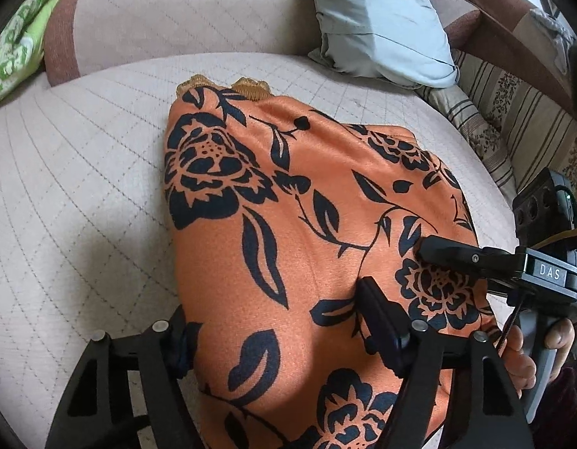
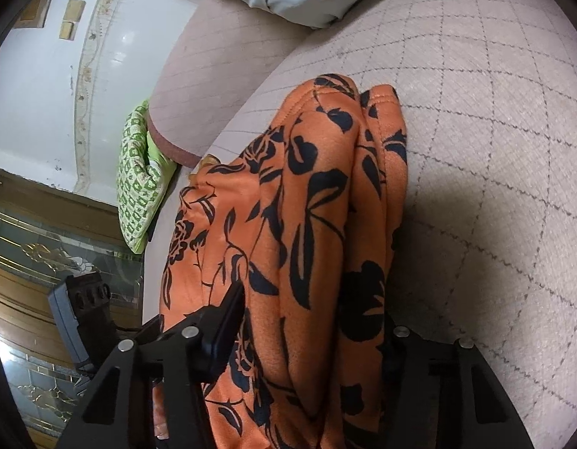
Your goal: Fold small clothes
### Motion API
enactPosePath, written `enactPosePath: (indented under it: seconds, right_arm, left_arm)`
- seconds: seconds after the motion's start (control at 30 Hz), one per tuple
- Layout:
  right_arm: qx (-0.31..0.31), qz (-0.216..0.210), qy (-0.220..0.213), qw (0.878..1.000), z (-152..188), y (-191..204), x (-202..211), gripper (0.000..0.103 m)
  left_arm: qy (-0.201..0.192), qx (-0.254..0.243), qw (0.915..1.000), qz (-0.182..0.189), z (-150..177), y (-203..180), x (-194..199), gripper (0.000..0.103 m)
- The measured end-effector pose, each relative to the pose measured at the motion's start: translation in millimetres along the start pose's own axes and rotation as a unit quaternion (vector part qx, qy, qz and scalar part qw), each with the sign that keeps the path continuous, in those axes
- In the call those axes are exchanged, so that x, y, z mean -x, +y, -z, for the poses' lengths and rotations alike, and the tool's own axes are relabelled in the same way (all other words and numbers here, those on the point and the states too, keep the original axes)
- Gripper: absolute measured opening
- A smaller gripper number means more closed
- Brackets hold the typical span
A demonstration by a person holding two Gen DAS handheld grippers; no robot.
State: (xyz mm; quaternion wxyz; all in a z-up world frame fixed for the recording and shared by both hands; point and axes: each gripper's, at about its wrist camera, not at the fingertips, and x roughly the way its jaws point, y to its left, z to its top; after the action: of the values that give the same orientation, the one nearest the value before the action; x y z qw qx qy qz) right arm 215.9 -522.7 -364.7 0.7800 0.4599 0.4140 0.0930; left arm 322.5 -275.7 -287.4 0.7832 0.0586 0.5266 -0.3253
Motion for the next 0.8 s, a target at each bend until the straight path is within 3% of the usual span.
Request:
enactPosePath:
  seconds: [0.2, 0.4, 0.47, 0.57, 0.73, 0.8]
  right_arm:
    - [0.008, -0.008, -0.004, 1.0, -1.8, 10.0, 1.9, 0.058]
    - [0.012, -0.013, -0.006, 1.0, -1.4, 21.8, 1.9, 0.058]
    - [0.009, -0.004, -0.003, 1.0, -0.7, 21.8, -1.0, 0.058]
    - [-0.007, 0.004, 0.004, 1.0, -0.2, 12.6, -7.2, 0.058]
    - [-0.018, 0.006, 0.016, 1.0, -2.2, 3.7, -15.3, 0.057]
    - [-0.015, 0.007, 0.017, 1.0, -2.3, 3.0, -16.4, 0.057]
  left_arm:
    - [-0.008, -0.004, 0.9999, -0.008, 0.8, 2.2, 7.9, 0.066]
    - [-0.009, -0.006, 0.9998, -0.015, 6.2, 5.5, 10.9, 0.064]
    - [0.002, 0.009, 0.9999, -0.013, 7.1, 11.7, 4.1, 0.07]
    - [0.023, 0.049, 0.9985, 0.001, 7.3, 25.7, -8.8, 0.088]
    - [0.025, 0.048, 0.9983, 0.021, 7.4, 26.8, -15.9, 0.089]
    - [0.025, 0.043, 0.9983, 0.031, 9.5, 22.7, -18.1, 0.083]
